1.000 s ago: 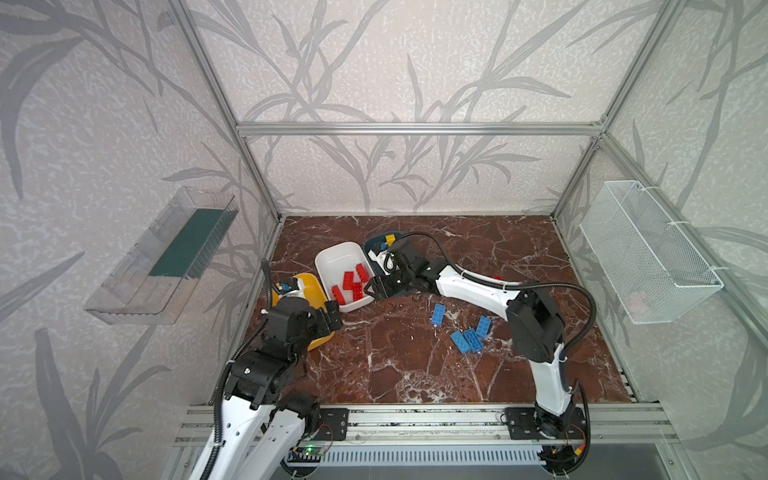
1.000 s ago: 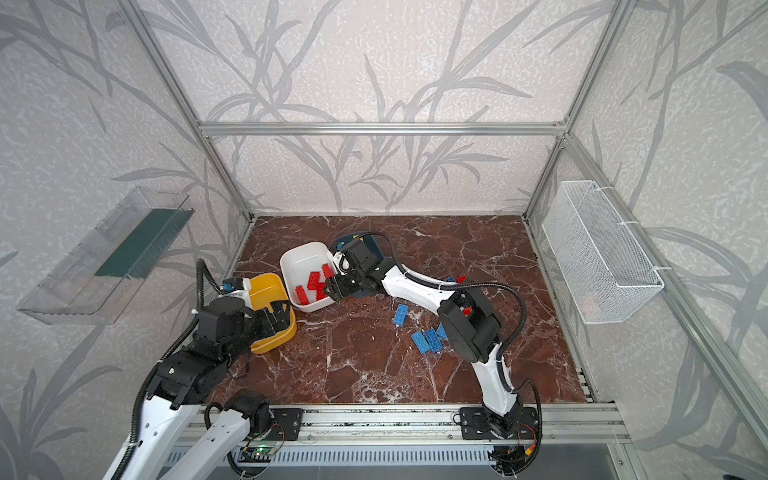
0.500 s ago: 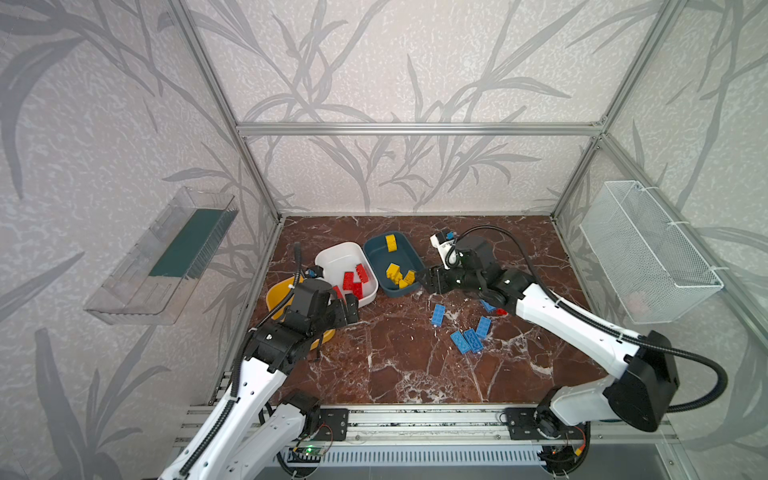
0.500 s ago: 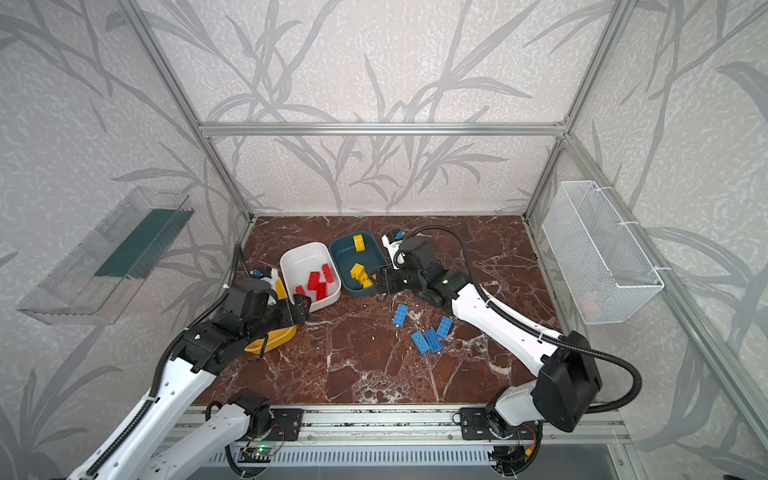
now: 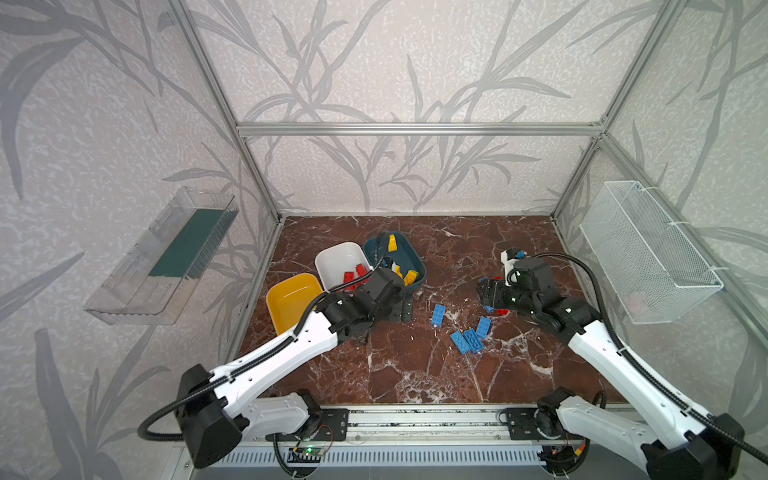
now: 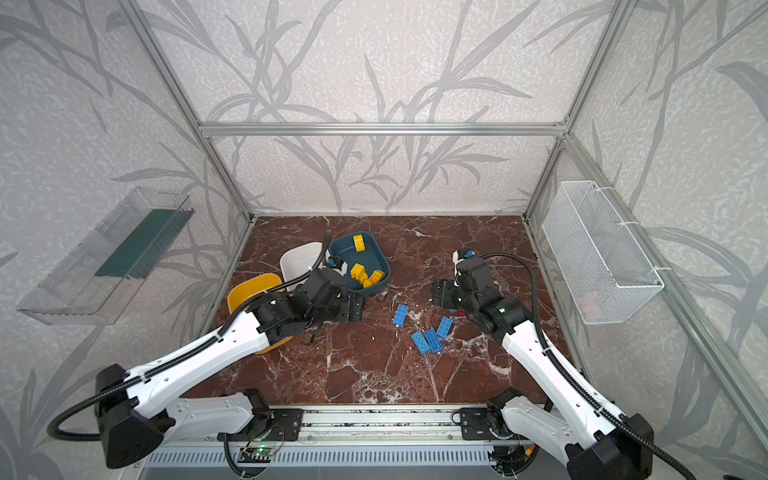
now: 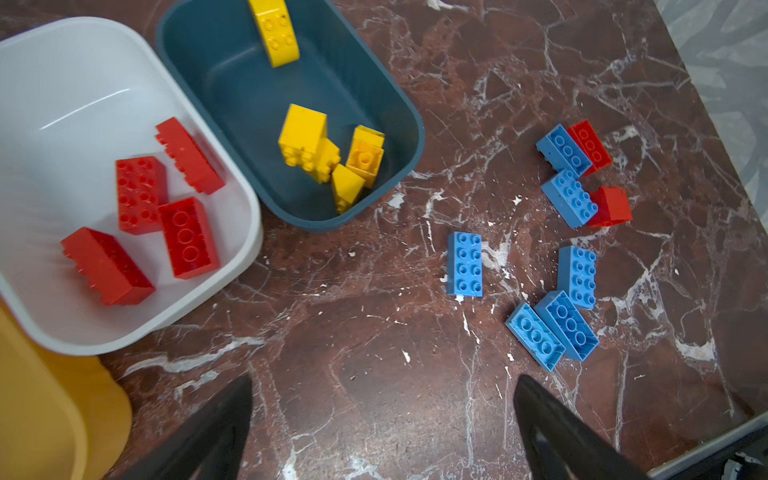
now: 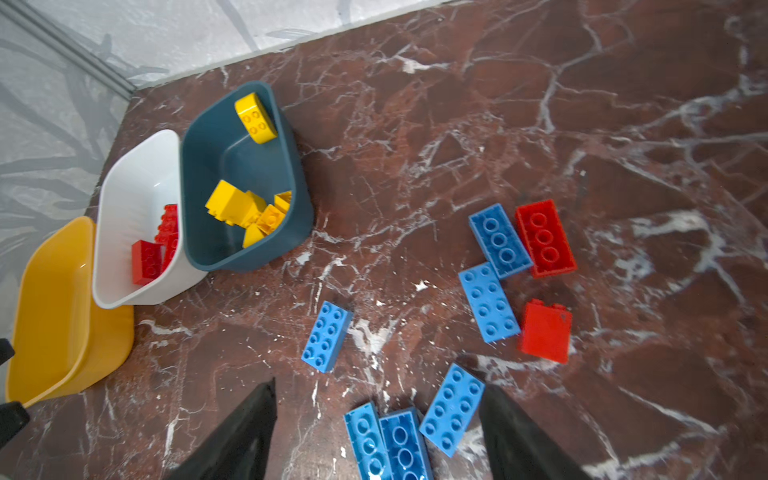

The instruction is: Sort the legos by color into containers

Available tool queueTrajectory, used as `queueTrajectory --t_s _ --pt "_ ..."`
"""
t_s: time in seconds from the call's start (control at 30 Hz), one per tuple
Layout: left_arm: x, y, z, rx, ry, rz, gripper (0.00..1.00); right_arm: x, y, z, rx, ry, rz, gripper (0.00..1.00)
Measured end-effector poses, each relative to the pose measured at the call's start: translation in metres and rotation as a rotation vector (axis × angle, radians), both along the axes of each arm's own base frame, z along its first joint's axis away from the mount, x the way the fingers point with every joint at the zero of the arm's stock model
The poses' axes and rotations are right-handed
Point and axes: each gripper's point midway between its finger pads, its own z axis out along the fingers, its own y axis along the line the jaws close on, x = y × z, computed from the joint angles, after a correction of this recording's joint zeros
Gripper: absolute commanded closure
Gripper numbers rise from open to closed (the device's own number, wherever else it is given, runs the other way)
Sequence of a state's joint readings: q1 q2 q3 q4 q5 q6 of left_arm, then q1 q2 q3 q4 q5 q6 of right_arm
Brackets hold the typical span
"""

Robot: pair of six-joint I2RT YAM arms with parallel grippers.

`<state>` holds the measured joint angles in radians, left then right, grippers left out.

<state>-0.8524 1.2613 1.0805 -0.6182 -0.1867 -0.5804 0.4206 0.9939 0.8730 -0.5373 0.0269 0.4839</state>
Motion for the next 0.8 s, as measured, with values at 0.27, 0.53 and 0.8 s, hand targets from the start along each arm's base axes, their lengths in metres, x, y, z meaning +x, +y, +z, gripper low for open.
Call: queueTrajectory --t_s 0.27,0.53,0.8 --pt "0.003 -0.053 -0.031 0.032 0.039 -0.071 0.03 -0.017 -0.035 -0.067 -0.061 0.151 -0.136 0.25" --pt "0.004 -0.072 -0.052 0.029 0.066 -0.085 0.02 -0.012 -0.063 -0.114 -0.116 0.261 -0.274 0.30" --pt "0.003 -0.076 -0.058 0.009 0.065 -0.089 0.03 0.006 -0.078 -0.139 -0.113 0.324 -0.349 0.34"
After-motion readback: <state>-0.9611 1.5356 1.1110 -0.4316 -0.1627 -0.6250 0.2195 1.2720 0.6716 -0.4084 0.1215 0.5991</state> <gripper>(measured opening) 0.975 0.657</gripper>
